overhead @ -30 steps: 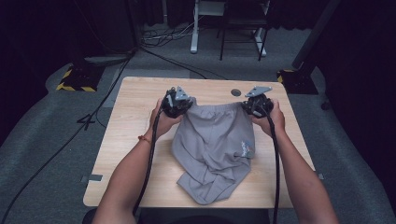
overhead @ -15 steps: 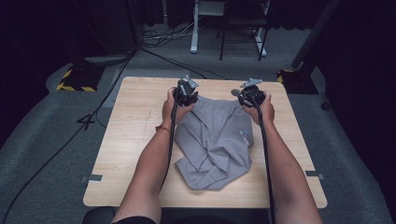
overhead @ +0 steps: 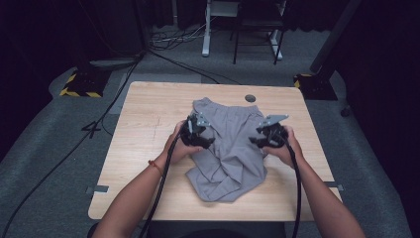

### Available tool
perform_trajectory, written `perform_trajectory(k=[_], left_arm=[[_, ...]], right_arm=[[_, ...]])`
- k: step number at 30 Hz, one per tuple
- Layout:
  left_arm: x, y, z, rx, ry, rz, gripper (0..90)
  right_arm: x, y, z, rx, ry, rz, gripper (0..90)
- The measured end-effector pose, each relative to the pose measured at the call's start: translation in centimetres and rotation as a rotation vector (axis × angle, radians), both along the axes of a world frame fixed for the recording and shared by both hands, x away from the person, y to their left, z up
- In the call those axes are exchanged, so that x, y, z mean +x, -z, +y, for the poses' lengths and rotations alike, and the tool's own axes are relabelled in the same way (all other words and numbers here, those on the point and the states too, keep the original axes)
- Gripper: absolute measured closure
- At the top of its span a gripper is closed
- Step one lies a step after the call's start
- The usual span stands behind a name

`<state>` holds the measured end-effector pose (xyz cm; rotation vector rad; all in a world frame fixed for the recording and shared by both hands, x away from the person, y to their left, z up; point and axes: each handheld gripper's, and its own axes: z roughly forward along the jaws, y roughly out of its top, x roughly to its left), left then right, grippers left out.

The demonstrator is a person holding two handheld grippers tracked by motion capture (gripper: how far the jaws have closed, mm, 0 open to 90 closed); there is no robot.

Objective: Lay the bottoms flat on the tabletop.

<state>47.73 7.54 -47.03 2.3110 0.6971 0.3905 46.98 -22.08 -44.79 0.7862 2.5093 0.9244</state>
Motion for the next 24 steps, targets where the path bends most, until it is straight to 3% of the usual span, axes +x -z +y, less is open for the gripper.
perform_trajectory(k=[3,5,6,8,12,14,17,22,23,24], left_arm=[[-1.6,0.8,-0.3,0.044,0.051,0.006,28.7],[-1.9,1.1,-0.5,0.046,0.059,0.013,30.1],[-2.4,1.7,-0.7,0.074,0.070,0.025,30.3],[-2.7,1.8,-0.5,0.063,0.076,0.022,35.4],[-3.1,1.9,0.3,0.060,0.086,0.007,35.5],[-2.8,2.2,1.7,0.003,0.069,0.057,35.4],[-2.0,2.3,3.0,-0.021,0.048,0.093,35.1],[-1.4,2.2,4.3,-0.001,0.027,0.076,34.9],[-1.3,2.1,4.9,0.001,0.012,0.090,35.2],[-1.3,2.1,5.2,0.003,0.006,0.098,35.2]], right_arm=[[-2.2,1.5,0.5,0.010,-0.044,0.043,46.4],[-2.8,2.1,0.7,0.008,-0.061,0.058,45.8],[-3.7,3.1,0.6,0.013,-0.063,0.089,45.8],[-4.0,3.7,0.5,-0.012,-0.060,0.095,45.4],[-3.6,4.0,-1.0,0.058,-0.013,0.115,48.1],[-3.4,4.1,-1.4,0.047,-0.004,0.096,48.5],[-2.6,4.0,-2.6,0.035,0.049,0.086,48.6],[-1.3,4.2,-4.5,0.050,0.140,0.073,47.2],[-0.7,4.1,-5.4,0.048,0.194,0.068,47.1],[-0.5,4.1,-5.8,0.036,0.212,0.056,47.1]])
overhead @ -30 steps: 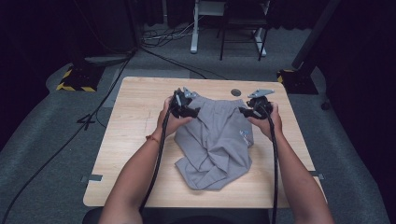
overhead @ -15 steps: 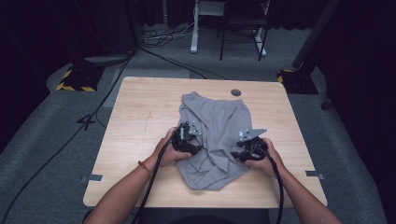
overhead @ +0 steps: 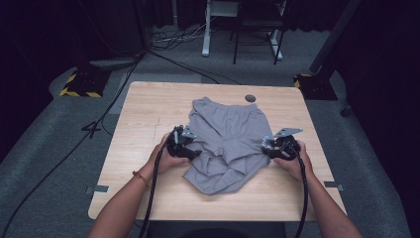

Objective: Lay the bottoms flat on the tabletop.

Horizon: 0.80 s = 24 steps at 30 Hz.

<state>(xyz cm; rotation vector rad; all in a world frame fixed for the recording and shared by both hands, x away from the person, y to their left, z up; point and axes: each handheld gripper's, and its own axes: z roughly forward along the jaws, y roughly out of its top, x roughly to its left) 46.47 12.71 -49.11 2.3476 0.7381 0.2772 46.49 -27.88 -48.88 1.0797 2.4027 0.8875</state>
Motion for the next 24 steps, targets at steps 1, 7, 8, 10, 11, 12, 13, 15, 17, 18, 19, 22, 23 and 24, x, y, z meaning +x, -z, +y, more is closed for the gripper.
perform_trajectory(k=[1,7,8,10,11,12,13,15,17,18,19,22,23,24], left_arm=[[0.0,-0.1,0.2,0.006,-0.007,0.004,35.2],[-1.2,-0.3,1.3,0.036,-0.050,-0.008,34.4],[-1.2,-0.3,1.3,0.036,-0.050,-0.008,34.3],[-1.9,-0.5,1.6,0.071,-0.068,-0.031,31.2],[-2.1,-0.6,1.7,0.080,-0.083,-0.034,29.1],[-2.4,-0.7,1.9,0.067,-0.082,-0.030,29.1],[-2.8,-0.9,2.2,0.039,-0.077,-0.030,29.1],[-3.8,-1.6,2.5,-0.015,-0.058,-0.037,28.9],[-4.5,-2.0,2.3,-0.038,-0.035,-0.045,28.3],[-4.9,-2.3,2.0,-0.048,-0.017,-0.049,27.7],[-5.5,-2.5,1.6,-0.062,0.008,-0.057,27.7],[-7.7,-2.9,-1.7,-0.072,0.147,-0.056,28.1],[-8.2,-2.8,-2.7,-0.082,0.185,-0.044,28.2],[-8.7,-2.8,-3.6,-0.082,0.228,-0.028,28.4]], right_arm=[[0.1,0.0,-0.3,-0.004,0.015,-0.006,46.9],[-0.2,-0.3,-1.2,-0.056,0.051,-0.005,44.2],[-0.2,-0.3,-1.2,-0.056,0.051,-0.005,44.2],[-0.7,-0.4,-1.2,-0.050,0.044,0.006,41.8],[-1.0,-0.6,-1.1,-0.062,0.034,0.007,41.4],[-1.5,-0.9,-0.9,-0.064,0.020,-0.006,41.9],[-2.1,-1.4,-0.6,-0.049,-0.014,-0.019,41.9],[-4.1,-2.9,0.4,-0.005,-0.105,-0.050,41.5],[-4.8,-3.3,0.7,0.016,-0.133,-0.059,41.5],[-6.0,-3.8,1.3,0.060,-0.177,-0.060,42.2],[-6.6,-3.9,1.6,0.083,-0.202,-0.054,42.2],[-9.6,-3.1,4.2,0.054,-0.361,-0.022,42.3],[-9.8,-2.7,4.6,0.041,-0.381,-0.016,42.1],[-9.9,-2.3,4.8,0.035,-0.388,-0.011,41.6]])
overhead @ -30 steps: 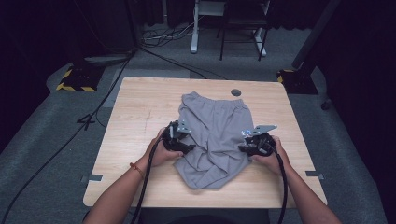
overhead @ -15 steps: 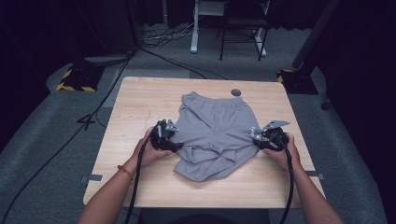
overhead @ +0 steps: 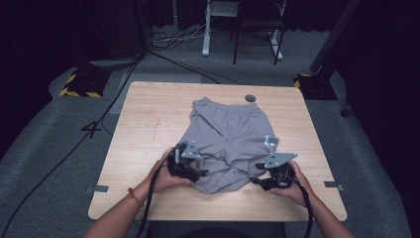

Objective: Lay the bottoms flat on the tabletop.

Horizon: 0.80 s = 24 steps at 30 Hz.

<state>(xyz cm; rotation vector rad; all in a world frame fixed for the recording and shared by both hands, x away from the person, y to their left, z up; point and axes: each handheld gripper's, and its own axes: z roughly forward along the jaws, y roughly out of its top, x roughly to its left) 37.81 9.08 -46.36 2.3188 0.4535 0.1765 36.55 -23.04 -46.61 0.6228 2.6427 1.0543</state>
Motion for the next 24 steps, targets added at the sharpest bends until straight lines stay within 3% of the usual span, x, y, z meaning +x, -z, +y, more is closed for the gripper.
perform_trajectory(k=[1,2,4,6,9,10,11,12,14,15,16,17,18,19,20,22,23,24], left_arm=[[0.0,0.0,0.0,0.000,0.000,0.000,28.5],[-0.8,0.3,-1.7,-0.006,0.055,0.026,28.7],[-1.0,0.5,-2.3,-0.003,0.073,0.033,29.5],[-1.4,1.1,-4.3,0.040,0.102,0.031,30.6],[-1.4,1.7,-5.2,0.072,0.122,0.041,34.3],[-1.3,2.3,-5.8,0.109,0.132,0.034,44.7],[-1.3,2.4,-5.8,0.107,0.134,0.043,49.3],[-1.2,2.5,-5.7,0.089,0.140,0.055,52.3],[-1.2,2.3,-5.4,0.097,0.149,0.043,63.5],[-1.2,2.3,-5.4,0.097,0.149,0.043,67.5],[-1.2,2.3,-5.3,0.098,0.150,0.035,67.5],[-1.2,2.2,-5.2,0.102,0.152,0.029,77.2],[-1.3,2.0,-5.1,0.103,0.140,-0.002,79.9],[-1.3,2.0,-5.1,0.103,0.140,-0.002,81.5],[-1.4,1.8,-4.9,0.093,0.136,-0.008,82.8],[-1.4,1.0,-4.6,0.072,0.136,-0.032,84.1],[-1.3,0.0,-4.1,0.040,0.129,-0.054,84.3],[-1.3,0.0,-4.1,0.040,0.129,-0.054,84.3]], right_arm=[[0.0,0.0,0.0,0.000,0.000,0.000,41.6],[0.3,0.9,0.1,-0.012,-0.001,0.007,39.5],[0.6,1.3,0.0,-0.009,-0.010,0.015,39.3],[1.0,1.7,0.2,-0.002,-0.026,0.028,39.0],[1.2,1.9,0.4,-0.003,-0.045,0.031,38.9],[1.3,2.1,0.7,-0.020,-0.051,0.025,40.3],[1.3,2.2,0.8,-0.034,-0.053,0.015,41.6],[1.3,2.3,0.9,-0.039,-0.055,0.017,44.1],[1.4,2.3,0.8,-0.033,-0.058,0.022,52.6],[1.4,2.3,0.8,-0.033,-0.058,0.022,52.6],[1.4,2.3,0.8,-0.037,-0.058,0.012,59.8],[1.3,2.2,0.7,-0.046,-0.060,0.003,70.9],[1.2,2.1,0.8,-0.054,-0.056,-0.001,78.7],[1.2,2.1,0.8,-0.054,-0.056,-0.001,78.7],[0.8,1.7,0.9,-0.057,-0.053,-0.034,86.2],[0.6,1.3,0.9,-0.037,-0.051,-0.050,88.0],[0.2,0.2,0.9,-0.015,-0.054,-0.096,88.8],[0.2,0.2,0.9,-0.015,-0.054,-0.096,88.8]])
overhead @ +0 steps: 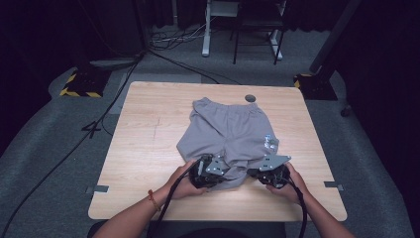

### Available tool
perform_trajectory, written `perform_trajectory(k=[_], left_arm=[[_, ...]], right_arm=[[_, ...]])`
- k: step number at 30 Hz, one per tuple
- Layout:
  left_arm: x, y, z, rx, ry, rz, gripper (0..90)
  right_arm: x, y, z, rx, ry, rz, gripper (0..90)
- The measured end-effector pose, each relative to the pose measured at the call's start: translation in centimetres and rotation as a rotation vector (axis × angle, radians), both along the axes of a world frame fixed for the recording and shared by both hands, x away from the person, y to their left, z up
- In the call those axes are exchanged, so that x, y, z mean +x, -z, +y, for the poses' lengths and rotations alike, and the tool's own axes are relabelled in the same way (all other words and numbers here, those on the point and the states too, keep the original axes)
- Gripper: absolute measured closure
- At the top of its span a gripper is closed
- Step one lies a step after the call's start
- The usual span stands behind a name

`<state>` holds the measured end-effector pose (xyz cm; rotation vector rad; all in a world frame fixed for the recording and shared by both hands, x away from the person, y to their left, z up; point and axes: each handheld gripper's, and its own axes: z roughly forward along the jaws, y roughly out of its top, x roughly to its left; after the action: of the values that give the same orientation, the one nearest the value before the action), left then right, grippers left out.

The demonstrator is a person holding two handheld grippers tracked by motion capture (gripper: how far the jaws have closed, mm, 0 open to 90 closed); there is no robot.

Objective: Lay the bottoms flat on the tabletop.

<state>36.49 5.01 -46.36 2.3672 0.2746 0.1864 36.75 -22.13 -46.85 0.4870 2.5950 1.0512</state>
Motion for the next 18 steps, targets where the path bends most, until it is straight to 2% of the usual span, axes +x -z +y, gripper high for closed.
perform_trajectory(k=[1,2,3,5,6,7,8,9,10,11,12,13,14,15,16,17,18], left_arm=[[0.3,-0.9,0.6,-0.035,-0.011,0.013,84.3],[0.8,-1.7,1.1,-0.063,-0.024,0.020,83.8],[0.8,-1.7,1.1,-0.063,-0.024,0.020,83.6],[1.9,-3.2,1.8,-0.096,-0.053,0.019,82.8],[1.9,-3.2,1.8,-0.096,-0.053,0.019,82.4],[2.6,-3.7,1.9,-0.108,-0.069,0.019,82.4],[3.9,-4.6,2.0,-0.102,-0.095,0.003,82.2],[3.9,-4.6,2.0,-0.102,-0.095,0.003,82.1],[4.6,-5.0,2.0,-0.094,-0.110,-0.014,82.1],[6.5,-5.8,2.1,-0.115,-0.142,0.007,82.0],[6.5,-5.8,2.1,-0.115,-0.142,0.007,82.0],[8.4,-6.3,2.1,-0.106,-0.184,-0.009,81.9],[8.4,-6.3,2.1,-0.106,-0.184,-0.009,81.8],[10.3,-6.4,2.2,-0.123,-0.214,0.021,81.7],[10.3,-6.4,2.2,-0.123,-0.214,0.021,81.4],[12.3,-6.1,1.8,-0.100,-0.254,0.012,80.7],[13.5,-5.6,1.5,-0.091,-0.290,0.009,79.9]], right_arm=[[-0.1,-0.5,0.0,0.011,0.005,-0.015,88.9],[0.0,-1.8,-0.1,0.044,0.019,-0.051,88.9],[0.2,-2.3,-0.1,0.048,0.028,-0.065,88.9],[1.0,-3.6,-0.2,0.069,0.051,-0.090,88.9],[1.0,-3.6,-0.2,0.069,0.051,-0.090,88.9],[1.4,-4.0,-0.1,0.073,0.058,-0.101,88.9],[2.9,-5.2,0.1,0.081,0.076,-0.119,88.9],[2.9,-5.2,0.1,0.081,0.076,-0.119,88.9],[3.7,-5.6,0.3,0.087,0.092,-0.123,88.9],[5.6,-6.1,0.7,0.083,0.115,-0.124,89.0],[5.6,-6.1,0.7,0.083,0.115,-0.124,89.0],[7.6,-6.3,1.2,0.070,0.146,-0.138,88.9],[8.7,-6.3,1.4,0.061,0.165,-0.142,88.9],[9.8,-6.3,1.6,0.055,0.189,-0.143,88.9],[9.8,-6.3,1.6,0.055,0.189,-0.143,88.9],[12.0,-6.1,2.0,0.044,0.233,-0.141,87.7],[12.7,-5.9,2.2,0.042,0.256,-0.138,86.4]])
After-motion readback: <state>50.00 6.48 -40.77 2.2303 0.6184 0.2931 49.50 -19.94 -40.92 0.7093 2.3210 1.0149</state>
